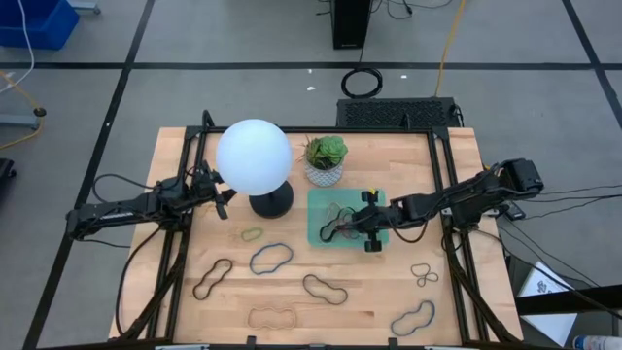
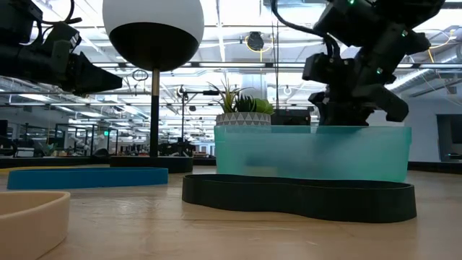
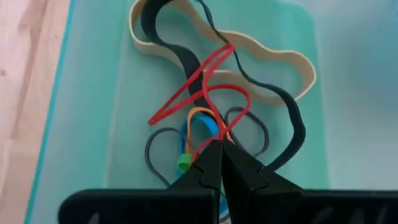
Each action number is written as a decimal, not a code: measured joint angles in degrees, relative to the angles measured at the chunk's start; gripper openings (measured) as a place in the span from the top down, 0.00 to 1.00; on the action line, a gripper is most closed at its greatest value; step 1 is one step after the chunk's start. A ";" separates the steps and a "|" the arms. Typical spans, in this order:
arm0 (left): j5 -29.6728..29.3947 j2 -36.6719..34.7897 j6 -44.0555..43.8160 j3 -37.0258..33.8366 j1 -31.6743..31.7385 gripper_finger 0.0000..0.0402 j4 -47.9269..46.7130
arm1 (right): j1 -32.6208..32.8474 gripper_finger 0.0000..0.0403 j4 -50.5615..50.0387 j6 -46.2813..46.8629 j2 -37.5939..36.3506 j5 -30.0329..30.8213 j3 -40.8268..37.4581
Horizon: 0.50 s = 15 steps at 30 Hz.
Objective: Pick and place rubber bands into bin
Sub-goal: Put the red rubber band into the blue bin
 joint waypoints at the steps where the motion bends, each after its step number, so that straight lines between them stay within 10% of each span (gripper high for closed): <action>1: -0.01 0.00 0.00 0.00 0.00 0.54 0.00 | -0.02 1.00 0.08 0.00 -0.04 0.00 0.00; 15: 0.00 0.00 0.22 0.00 0.01 0.54 -0.04 | -0.04 0.97 1.01 2.92 -2.27 0.34 0.07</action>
